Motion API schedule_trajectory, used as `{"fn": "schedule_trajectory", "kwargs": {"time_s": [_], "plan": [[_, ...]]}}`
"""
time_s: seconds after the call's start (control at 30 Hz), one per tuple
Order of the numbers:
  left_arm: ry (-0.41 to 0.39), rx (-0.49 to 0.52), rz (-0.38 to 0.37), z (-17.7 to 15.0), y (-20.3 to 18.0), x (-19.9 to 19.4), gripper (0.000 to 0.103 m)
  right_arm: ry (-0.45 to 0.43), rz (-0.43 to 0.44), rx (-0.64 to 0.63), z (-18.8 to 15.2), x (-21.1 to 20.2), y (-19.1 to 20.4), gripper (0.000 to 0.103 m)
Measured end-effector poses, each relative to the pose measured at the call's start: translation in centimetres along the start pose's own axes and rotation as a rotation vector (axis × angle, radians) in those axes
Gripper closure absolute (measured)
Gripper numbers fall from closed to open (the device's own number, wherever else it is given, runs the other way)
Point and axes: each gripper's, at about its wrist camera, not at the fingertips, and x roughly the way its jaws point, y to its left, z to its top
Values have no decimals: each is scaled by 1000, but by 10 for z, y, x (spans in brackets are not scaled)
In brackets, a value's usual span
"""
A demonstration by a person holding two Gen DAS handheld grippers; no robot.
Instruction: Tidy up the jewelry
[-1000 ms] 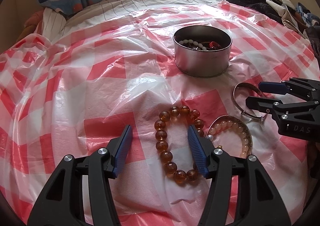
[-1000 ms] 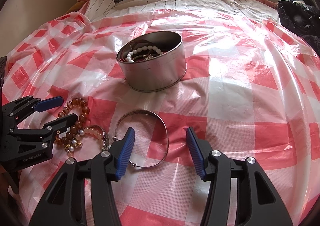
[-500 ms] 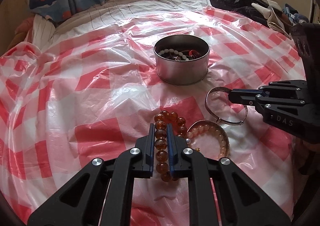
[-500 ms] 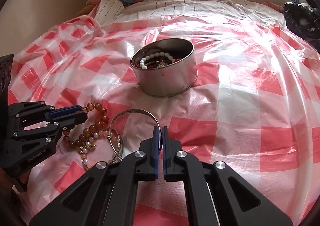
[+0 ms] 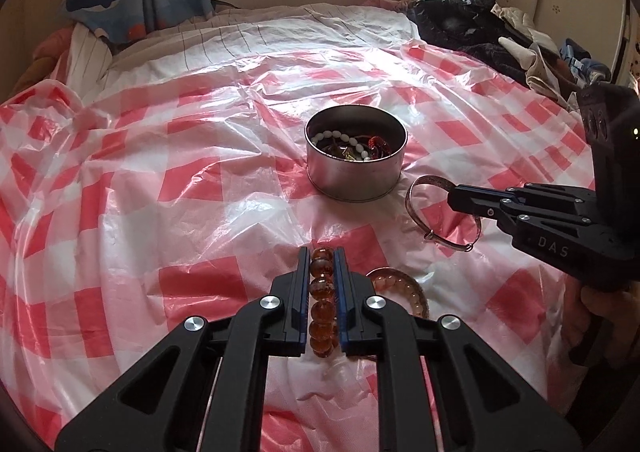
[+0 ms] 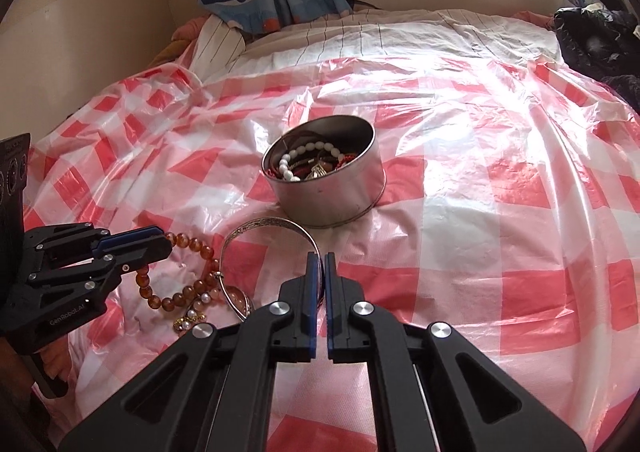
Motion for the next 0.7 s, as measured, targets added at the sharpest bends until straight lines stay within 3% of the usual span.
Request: {"fn": "schedule_trajectory", "kwargs": {"time_s": [0.27,0.7], "plan": [[-36,-27,-36,22,-6,-16,93,-46,-4,6,11,-12,0,99],[-132,-17,-136,97,-25,-17,93,-74,-39,1,45,-15,-19,99]]}}
